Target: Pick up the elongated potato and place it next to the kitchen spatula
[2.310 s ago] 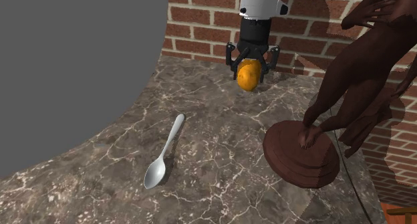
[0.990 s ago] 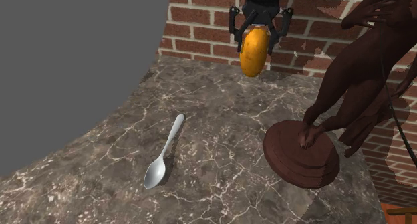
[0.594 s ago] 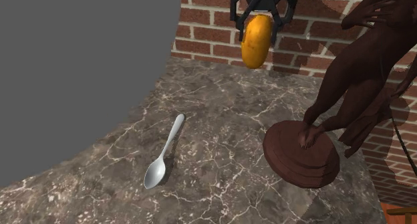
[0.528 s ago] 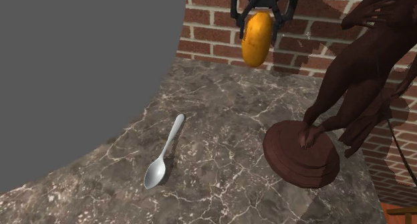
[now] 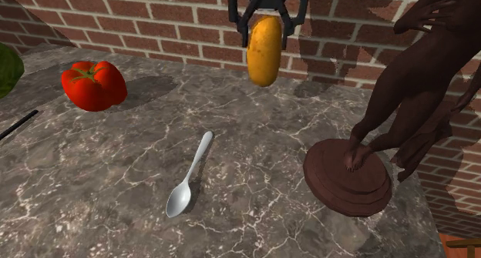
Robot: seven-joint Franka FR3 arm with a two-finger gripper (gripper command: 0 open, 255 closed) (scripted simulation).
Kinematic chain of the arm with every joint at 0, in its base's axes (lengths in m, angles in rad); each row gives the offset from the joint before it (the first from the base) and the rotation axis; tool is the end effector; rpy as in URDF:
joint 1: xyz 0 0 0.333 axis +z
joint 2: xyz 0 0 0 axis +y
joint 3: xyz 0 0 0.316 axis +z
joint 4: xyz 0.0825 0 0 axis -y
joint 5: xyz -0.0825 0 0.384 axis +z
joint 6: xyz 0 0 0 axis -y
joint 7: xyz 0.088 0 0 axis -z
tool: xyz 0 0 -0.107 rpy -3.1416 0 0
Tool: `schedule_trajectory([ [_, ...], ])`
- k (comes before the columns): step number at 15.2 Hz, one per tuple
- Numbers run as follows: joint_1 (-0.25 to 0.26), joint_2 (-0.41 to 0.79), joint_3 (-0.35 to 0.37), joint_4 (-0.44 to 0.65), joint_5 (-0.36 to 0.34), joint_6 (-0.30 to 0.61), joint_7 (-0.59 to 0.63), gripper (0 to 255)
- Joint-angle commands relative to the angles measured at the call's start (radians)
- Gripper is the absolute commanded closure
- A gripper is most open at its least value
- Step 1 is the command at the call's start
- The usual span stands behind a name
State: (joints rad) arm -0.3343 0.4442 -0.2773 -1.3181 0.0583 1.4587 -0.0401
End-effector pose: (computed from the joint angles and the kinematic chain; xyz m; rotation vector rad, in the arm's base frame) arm 0.5569 -0.3418 0.4706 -2.9539 0.8571 0.4524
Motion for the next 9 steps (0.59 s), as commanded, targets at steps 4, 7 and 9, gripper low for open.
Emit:
schedule_trajectory([
  [4,0.086,-0.150,0.025,-0.219,-0.017,0.070,0.100,255],
  [7,0.131,-0.221,0.047,-0.314,-0.020,0.096,0.164,255],
  [9,0.158,-0.263,0.063,-0.369,-0.019,0.111,0.208,255],
])
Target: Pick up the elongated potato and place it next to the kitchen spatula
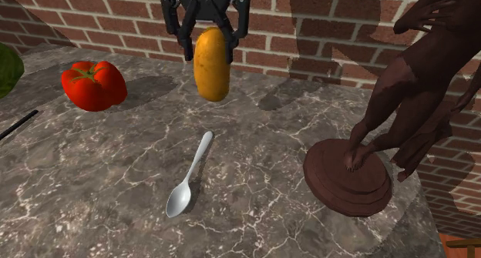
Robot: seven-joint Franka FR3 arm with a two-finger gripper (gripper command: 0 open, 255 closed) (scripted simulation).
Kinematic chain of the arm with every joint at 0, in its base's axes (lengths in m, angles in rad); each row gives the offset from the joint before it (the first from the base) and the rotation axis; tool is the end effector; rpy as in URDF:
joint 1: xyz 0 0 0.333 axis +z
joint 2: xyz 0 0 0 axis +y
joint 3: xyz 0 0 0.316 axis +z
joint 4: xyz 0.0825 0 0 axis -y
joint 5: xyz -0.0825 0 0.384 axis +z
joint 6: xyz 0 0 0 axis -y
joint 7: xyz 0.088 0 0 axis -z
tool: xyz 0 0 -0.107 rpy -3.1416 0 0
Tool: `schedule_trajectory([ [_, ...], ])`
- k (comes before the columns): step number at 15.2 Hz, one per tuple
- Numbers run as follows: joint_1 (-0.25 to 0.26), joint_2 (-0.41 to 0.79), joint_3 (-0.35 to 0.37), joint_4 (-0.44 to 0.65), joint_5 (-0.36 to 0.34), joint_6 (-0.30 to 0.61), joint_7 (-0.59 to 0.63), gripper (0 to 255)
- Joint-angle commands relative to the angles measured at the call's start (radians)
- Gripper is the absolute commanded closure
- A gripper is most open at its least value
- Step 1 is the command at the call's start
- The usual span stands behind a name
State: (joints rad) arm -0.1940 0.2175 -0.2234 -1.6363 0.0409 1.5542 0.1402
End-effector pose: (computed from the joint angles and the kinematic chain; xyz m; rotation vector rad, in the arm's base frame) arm 0.5471 -0.2273 0.4704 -2.9535 0.8573 0.4527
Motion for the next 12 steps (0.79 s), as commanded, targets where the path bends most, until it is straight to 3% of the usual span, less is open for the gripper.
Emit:
schedule_trajectory([
  [1,0.032,-0.056,0.018,-0.076,-0.001,0.022,0.049,255],
  [12,0.168,-0.207,0.134,-0.266,0.040,0.075,0.293,255],
])
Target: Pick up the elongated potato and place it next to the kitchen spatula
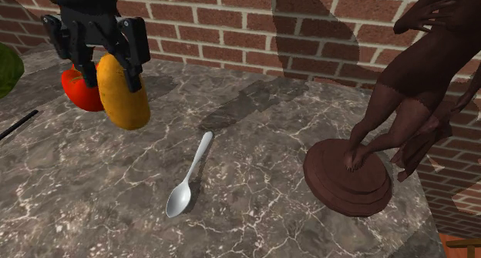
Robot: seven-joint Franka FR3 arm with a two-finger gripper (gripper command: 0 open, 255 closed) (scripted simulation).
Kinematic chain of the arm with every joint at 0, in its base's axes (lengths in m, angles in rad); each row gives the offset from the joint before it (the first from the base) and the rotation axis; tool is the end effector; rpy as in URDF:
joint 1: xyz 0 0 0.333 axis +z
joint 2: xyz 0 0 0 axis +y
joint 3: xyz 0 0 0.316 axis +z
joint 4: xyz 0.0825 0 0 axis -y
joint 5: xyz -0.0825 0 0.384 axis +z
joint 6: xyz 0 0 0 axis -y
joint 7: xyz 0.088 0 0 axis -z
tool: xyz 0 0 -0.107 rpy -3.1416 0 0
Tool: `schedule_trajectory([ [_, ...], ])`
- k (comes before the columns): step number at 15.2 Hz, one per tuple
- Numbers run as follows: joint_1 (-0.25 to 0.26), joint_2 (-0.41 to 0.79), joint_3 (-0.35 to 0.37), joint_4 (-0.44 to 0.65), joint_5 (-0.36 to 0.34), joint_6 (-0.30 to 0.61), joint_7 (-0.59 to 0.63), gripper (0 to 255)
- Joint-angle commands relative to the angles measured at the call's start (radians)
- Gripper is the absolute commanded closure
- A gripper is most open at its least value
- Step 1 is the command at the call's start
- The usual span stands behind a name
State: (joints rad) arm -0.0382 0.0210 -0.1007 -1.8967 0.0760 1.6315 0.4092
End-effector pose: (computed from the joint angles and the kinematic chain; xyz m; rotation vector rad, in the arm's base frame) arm 0.5286 -0.0658 0.4671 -2.9536 0.8556 0.4539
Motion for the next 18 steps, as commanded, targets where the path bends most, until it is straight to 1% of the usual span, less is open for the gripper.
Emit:
schedule_trajectory([
  [1,0.024,-0.019,0.023,-0.016,0.011,0.001,0.047,255],
  [8,0.104,-0.049,0.106,-0.054,0.055,0.026,0.199,255],
  [18,0.106,-0.016,0.107,-0.151,0.059,0.156,0.184,255],
])
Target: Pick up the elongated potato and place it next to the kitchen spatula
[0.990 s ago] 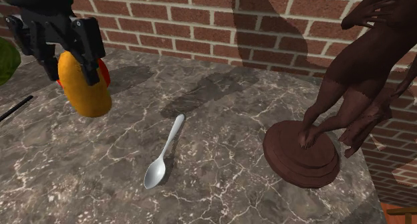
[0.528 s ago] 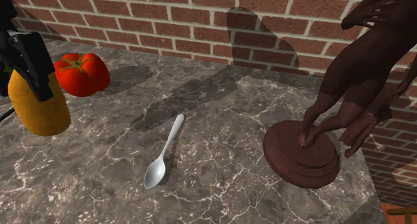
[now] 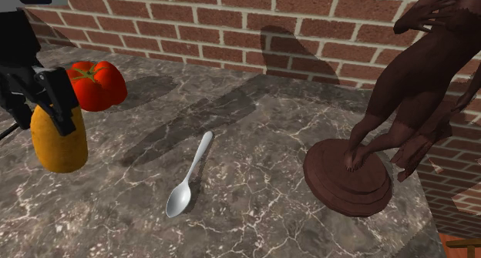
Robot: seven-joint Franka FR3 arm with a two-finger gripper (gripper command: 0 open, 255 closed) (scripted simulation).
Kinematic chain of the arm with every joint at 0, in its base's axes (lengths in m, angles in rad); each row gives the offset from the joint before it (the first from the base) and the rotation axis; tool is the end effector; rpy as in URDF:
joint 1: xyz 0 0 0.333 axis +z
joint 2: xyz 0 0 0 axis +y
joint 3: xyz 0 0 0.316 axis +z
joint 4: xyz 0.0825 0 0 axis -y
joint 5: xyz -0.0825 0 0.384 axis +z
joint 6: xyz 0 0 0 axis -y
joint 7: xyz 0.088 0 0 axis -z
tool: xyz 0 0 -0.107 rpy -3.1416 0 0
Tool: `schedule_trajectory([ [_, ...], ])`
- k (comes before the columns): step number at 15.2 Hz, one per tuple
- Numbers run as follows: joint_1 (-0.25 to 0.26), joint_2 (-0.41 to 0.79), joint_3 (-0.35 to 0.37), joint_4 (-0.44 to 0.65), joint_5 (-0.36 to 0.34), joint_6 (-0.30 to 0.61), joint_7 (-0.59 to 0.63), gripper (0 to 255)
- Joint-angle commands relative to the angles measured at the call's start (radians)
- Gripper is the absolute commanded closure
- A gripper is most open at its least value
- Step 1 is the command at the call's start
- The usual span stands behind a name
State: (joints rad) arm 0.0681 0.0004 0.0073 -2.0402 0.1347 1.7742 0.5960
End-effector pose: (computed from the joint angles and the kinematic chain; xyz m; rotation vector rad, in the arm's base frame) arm 0.5171 0.0508 0.4230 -2.9535 0.8582 0.4541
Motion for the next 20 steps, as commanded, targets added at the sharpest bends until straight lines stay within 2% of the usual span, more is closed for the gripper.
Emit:
schedule_trajectory([
  [1,0.000,0.009,0.000,-0.016,0.000,0.026,-0.004,255],
  [15,0.002,0.092,0.001,-0.113,0.009,0.204,-0.026,255],
  [20,0.003,0.092,0.001,-0.113,0.009,0.204,-0.026,255],
])
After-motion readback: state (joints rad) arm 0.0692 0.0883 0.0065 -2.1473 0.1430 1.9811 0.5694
